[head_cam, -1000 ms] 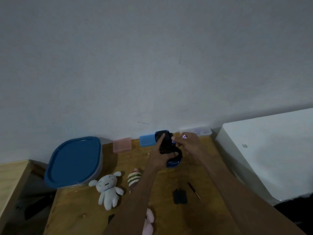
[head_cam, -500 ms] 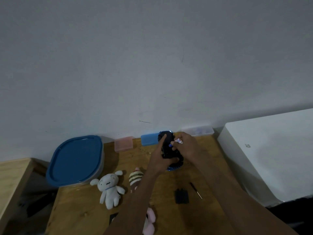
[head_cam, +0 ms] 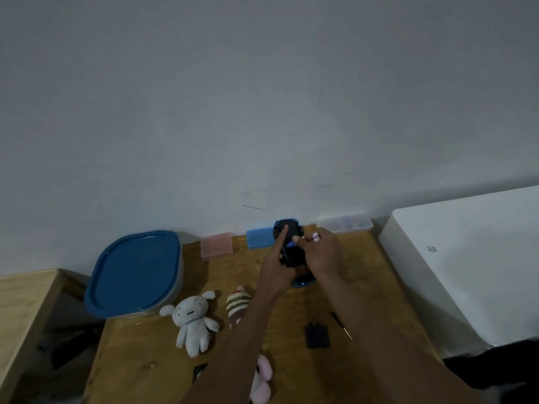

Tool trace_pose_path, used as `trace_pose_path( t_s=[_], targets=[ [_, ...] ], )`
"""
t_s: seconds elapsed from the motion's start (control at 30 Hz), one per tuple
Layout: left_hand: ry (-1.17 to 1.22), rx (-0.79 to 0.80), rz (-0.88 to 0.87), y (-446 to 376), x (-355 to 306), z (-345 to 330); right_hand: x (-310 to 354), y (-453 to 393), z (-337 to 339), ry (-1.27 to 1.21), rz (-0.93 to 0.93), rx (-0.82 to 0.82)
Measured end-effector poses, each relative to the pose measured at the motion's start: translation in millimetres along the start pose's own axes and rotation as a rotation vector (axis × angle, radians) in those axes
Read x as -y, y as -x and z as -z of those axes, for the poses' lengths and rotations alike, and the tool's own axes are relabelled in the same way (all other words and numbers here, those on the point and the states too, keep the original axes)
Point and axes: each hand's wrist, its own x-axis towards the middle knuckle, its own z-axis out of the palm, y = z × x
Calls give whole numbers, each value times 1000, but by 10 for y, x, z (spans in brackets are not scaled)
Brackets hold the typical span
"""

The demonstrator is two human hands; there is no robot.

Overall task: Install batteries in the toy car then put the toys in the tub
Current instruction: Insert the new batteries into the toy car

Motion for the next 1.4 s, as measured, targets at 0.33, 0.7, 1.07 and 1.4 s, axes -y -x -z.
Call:
trace_pose_path(
  t_s=[0.33, 0.7, 1.07, 1.4],
  targets=[
    [11, 23, -33, -13, 57, 118, -35, 70, -10, 207, 172, 69],
    [2, 44, -72, 62, 87, 163, -13, -26, 22, 282, 182, 157],
    [20, 61, -60, 3, 38, 174, 47, -121, 53, 395, 199, 215],
    [59, 101, -9, -59, -76, 222, 262, -156, 123, 24, -67, 367]
  ],
)
